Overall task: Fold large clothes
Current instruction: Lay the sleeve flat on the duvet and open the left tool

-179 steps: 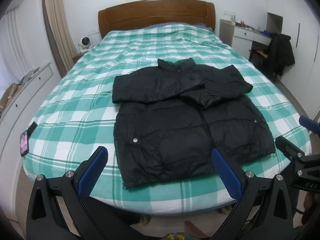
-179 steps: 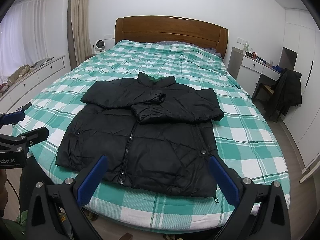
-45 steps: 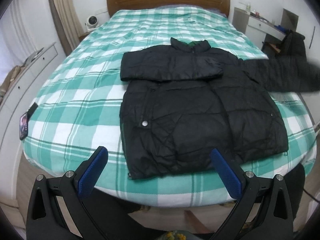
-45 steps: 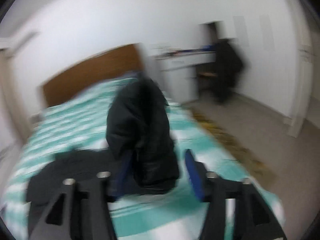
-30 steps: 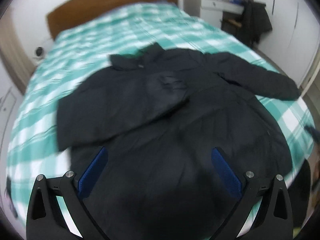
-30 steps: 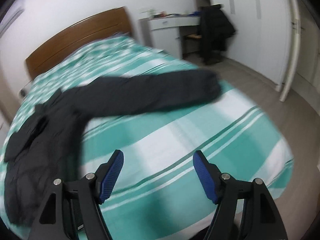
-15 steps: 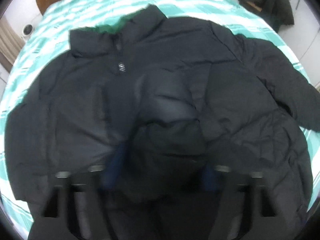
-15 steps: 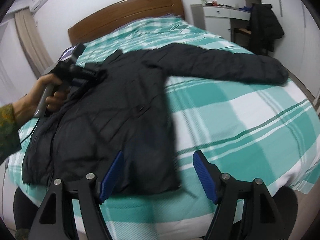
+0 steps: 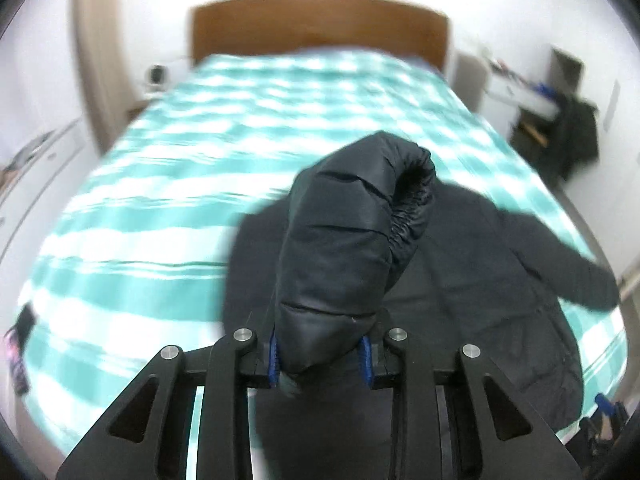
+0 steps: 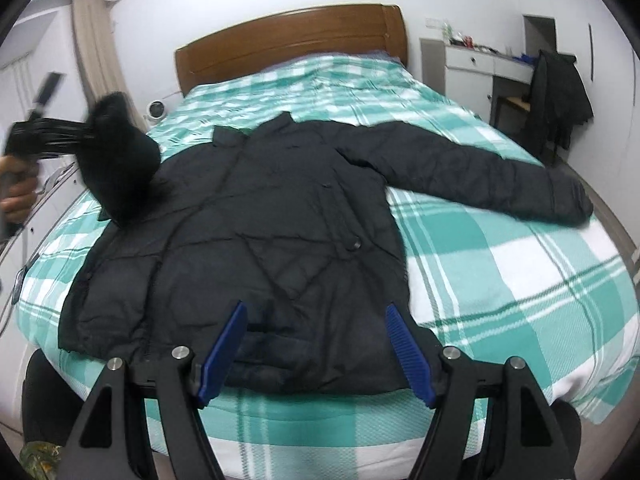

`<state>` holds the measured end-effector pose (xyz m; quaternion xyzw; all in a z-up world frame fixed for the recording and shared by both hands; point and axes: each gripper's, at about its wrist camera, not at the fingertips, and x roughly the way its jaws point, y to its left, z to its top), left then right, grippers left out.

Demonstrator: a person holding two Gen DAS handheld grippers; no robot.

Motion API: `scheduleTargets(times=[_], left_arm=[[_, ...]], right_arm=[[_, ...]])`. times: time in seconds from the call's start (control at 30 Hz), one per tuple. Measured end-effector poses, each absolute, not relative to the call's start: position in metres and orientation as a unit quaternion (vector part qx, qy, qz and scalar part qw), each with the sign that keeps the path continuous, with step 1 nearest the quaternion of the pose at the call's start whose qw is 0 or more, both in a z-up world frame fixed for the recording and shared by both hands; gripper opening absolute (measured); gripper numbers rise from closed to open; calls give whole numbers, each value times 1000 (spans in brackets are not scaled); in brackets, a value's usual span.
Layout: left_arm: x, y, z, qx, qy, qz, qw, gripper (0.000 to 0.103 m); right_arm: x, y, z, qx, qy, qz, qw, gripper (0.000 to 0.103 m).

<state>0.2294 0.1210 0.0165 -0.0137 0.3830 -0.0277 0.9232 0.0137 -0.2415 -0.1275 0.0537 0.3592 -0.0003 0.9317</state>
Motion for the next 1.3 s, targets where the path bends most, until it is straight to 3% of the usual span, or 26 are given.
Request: scheduleTargets(times=[0.07, 0.1, 0.17, 0.2, 0.23, 0.37, 0.53, 0.67, 0.97, 1.3], left_arm=[[211, 167, 30, -33, 366, 8, 930, 30], [197, 203, 37, -43, 355, 45, 933, 37], [177, 248, 42, -52, 340, 102, 934, 54], [161, 282, 41, -56, 329, 154, 930, 71], [150, 304, 39, -60, 323, 193, 924, 78], [106, 355, 15, -88, 320, 275, 902, 79], [63, 341, -23, -142, 307, 268, 902, 98], [52, 304, -42, -143, 311, 231, 911, 99], [92, 195, -52, -101, 395, 74, 910, 101], [66, 127, -60, -120, 357, 21, 926, 101]], right_arm=[[14, -237, -125, 53, 356, 6, 933, 73], [15, -234, -124, 53, 356, 9, 933, 74], [17, -227, -121, 51, 354, 17, 934, 74], [15, -223, -120, 49, 353, 20, 934, 74], [16, -220, -119, 46, 353, 23, 934, 74], [17, -217, -114, 38, 348, 22, 937, 74], [18, -219, -110, 35, 347, 2, 937, 74], [23, -222, -102, 23, 348, -28, 937, 82], [11, -252, -72, 10, 326, -74, 943, 82], [6, -247, -73, 17, 312, -49, 949, 85]])
